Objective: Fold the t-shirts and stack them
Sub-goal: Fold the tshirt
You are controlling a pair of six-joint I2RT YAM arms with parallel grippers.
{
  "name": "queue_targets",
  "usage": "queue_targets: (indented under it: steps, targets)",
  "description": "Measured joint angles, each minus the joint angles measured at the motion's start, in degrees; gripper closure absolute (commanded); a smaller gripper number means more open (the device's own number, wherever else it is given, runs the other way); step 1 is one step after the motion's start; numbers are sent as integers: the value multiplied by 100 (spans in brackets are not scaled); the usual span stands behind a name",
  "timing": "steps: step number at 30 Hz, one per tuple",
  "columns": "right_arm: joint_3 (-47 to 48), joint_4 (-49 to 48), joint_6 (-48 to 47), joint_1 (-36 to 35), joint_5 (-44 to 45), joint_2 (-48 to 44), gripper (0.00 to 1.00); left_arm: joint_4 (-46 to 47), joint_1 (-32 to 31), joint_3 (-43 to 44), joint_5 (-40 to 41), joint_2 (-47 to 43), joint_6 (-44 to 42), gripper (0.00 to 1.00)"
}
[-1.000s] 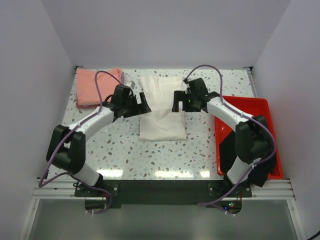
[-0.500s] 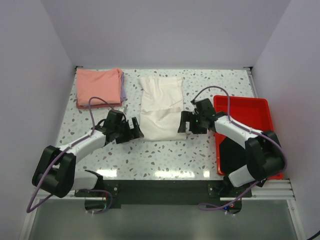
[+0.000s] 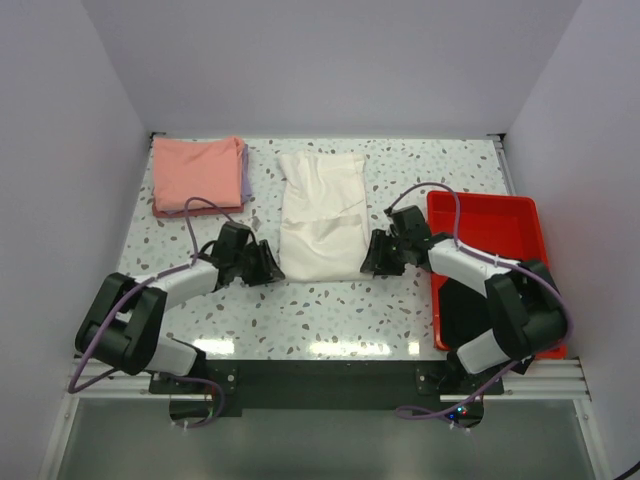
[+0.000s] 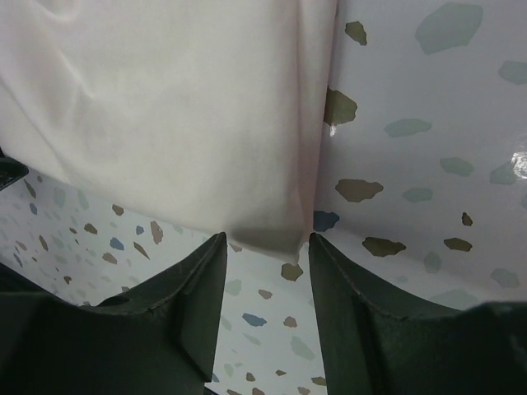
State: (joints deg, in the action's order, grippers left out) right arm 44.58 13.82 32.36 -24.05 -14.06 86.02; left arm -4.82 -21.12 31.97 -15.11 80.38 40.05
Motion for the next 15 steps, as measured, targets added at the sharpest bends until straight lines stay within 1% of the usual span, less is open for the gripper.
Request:
queue_targets:
  steps: [2,3,6,9,10,12,15]
  targets:
    - [-15,-50,28,0,-39,42,55,188,0,0,-83,107,-17,66]
    - [-24,-83,46,0,-46,68,55,278,0,0,-129,168,-9,67]
    - [-85,-125,68,0,-44,114,55,501,0,0,-227,323,-4,76]
    - [-120,-125,70,0,-39,173,58,667,0,0,-306,461,4,92]
    - [-122,-127,70,0,-35,201,59,719,0,0,-343,509,2,100]
    - [-122,-129,70,0,-20,262,59,791,-4,0,-402,562,4,100]
    - [-122,-153,79,0,-20,323,67,835,-28,0,-424,579,-9,100]
